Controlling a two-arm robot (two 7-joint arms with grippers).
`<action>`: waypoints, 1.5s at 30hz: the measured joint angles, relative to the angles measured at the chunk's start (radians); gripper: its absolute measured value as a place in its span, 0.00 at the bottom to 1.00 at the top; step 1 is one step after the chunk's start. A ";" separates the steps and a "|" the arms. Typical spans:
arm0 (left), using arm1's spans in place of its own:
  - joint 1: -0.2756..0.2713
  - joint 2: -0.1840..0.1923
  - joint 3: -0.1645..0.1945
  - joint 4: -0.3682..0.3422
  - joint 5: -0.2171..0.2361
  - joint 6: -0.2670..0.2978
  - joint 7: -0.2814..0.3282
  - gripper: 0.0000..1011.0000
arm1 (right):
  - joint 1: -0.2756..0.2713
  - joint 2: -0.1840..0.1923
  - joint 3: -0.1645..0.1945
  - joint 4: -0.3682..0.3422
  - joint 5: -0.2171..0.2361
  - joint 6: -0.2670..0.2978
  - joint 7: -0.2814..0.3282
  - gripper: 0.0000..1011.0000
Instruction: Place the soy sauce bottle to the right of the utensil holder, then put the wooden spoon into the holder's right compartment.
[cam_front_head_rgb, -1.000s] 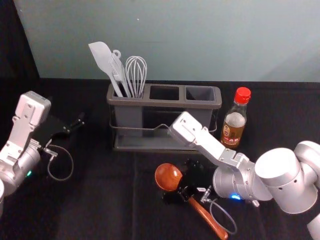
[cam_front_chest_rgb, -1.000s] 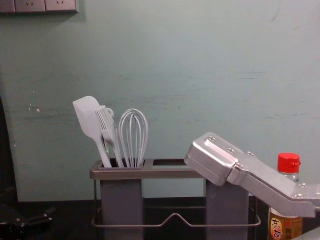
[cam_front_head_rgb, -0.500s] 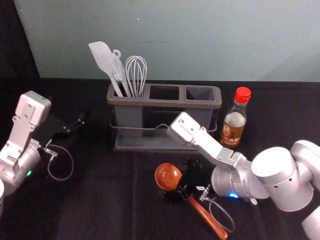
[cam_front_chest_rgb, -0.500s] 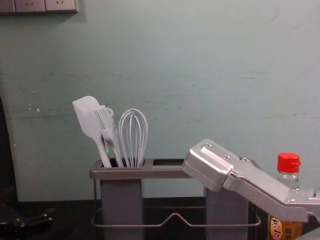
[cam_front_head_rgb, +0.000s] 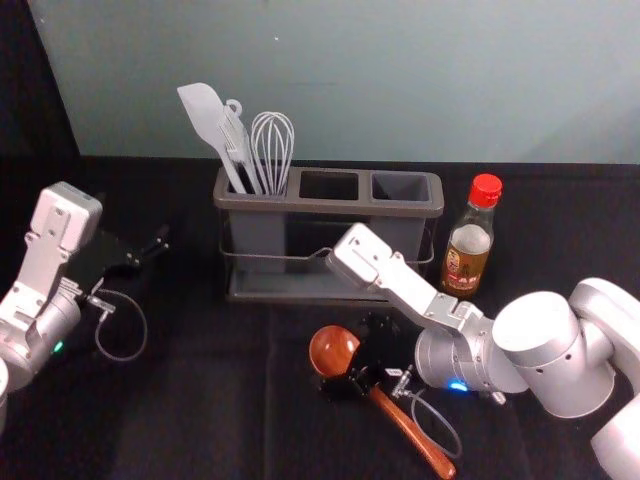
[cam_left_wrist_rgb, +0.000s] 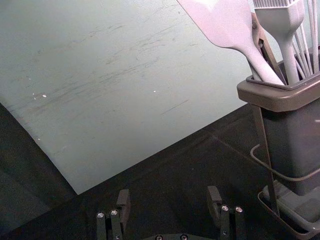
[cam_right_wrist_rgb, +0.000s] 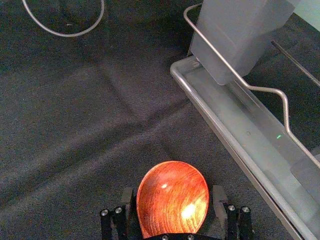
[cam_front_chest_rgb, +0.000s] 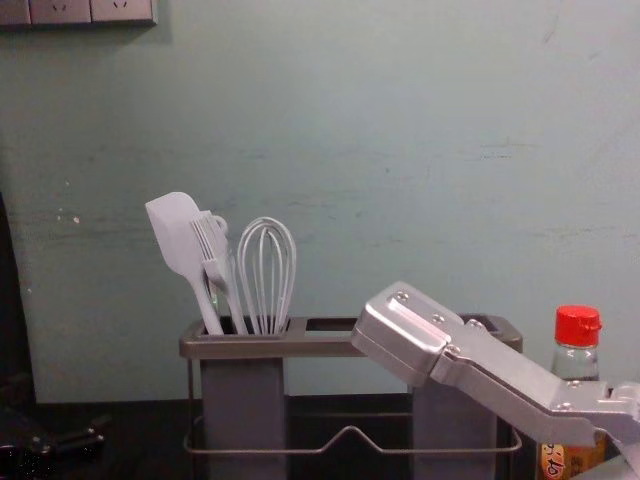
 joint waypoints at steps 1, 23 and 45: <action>0.000 0.000 0.000 0.000 0.000 0.000 0.000 0.99 | 0.000 0.000 0.000 0.000 0.000 0.000 0.000 0.99; 0.000 0.000 0.000 0.000 0.000 0.000 0.000 0.99 | 0.000 0.002 -0.001 -0.003 0.005 0.006 0.000 0.86; 0.000 0.000 0.000 0.000 0.000 0.000 0.000 0.99 | -0.058 0.034 0.062 -0.069 0.040 -0.132 -0.001 0.83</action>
